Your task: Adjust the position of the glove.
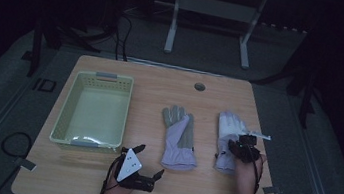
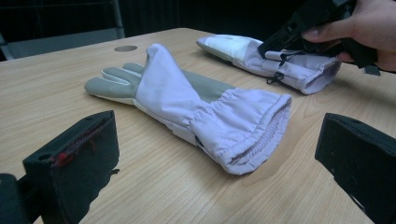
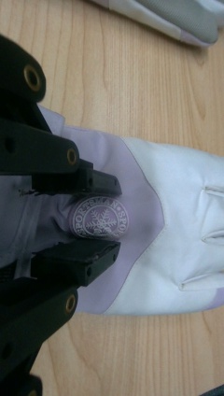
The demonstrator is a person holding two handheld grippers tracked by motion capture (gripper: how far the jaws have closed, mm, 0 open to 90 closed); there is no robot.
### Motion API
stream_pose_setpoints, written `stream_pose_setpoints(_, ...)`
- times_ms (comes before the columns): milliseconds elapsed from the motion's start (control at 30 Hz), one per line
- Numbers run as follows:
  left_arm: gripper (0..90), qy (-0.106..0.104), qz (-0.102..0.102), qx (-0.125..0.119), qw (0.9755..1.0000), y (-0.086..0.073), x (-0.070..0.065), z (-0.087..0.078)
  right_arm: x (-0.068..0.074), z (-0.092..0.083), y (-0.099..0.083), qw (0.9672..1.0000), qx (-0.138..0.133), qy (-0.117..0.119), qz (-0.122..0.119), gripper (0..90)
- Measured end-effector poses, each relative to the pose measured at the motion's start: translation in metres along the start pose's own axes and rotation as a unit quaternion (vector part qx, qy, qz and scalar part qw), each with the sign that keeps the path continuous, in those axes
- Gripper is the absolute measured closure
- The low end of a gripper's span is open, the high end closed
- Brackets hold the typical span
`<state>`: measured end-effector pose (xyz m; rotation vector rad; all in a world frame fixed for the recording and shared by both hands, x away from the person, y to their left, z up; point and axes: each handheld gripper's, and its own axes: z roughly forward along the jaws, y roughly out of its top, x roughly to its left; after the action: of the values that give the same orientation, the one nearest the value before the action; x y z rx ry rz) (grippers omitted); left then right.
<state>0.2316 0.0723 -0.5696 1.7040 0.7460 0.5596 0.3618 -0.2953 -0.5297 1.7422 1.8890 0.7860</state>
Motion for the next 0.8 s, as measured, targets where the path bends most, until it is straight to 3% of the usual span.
stream_pose_setpoints(100, 0.0, 0.000, -0.001, 0.000, 1.0000, 0.000, 0.000, 0.000, -0.003, -0.005, 0.004, 0.9997, -0.001, 0.018, -0.017, 57.8)
stream_pose_setpoints(200, 0.0, 0.000, -0.002, 0.000, 1.0000, 0.000, 0.000, 0.000, -0.008, -0.011, 0.008, 0.9971, -0.010, 0.053, -0.053, 53.2)
stream_pose_setpoints(233, 0.0, 0.000, -0.002, 0.000, 1.0000, 0.000, 0.000, 0.000, -0.011, -0.012, 0.009, 0.9966, -0.008, 0.051, -0.064, 54.1)
stream_pose_setpoints(433, 0.0, 0.000, -0.003, -0.001, 1.0000, 0.000, 0.000, 0.000, -0.028, -0.023, 0.017, 0.9866, -0.020, 0.077, -0.142, 54.0)
stream_pose_setpoints(567, 0.0, 0.000, -0.003, -0.001, 1.0000, 0.000, 0.000, 0.000, -0.040, -0.025, 0.021, 0.9824, -0.023, 0.094, -0.160, 53.5)
stream_pose_setpoints(700, 0.0, 0.001, -0.003, -0.001, 1.0000, 0.000, 0.000, 0.000, -0.043, -0.022, 0.022, 0.9781, -0.020, 0.107, -0.178, 48.3)
stream_pose_setpoints(800, 0.0, 0.000, -0.003, -0.001, 1.0000, 0.000, 0.000, 0.000, -0.042, -0.017, 0.022, 0.9778, -0.011, 0.122, -0.170, 44.0)
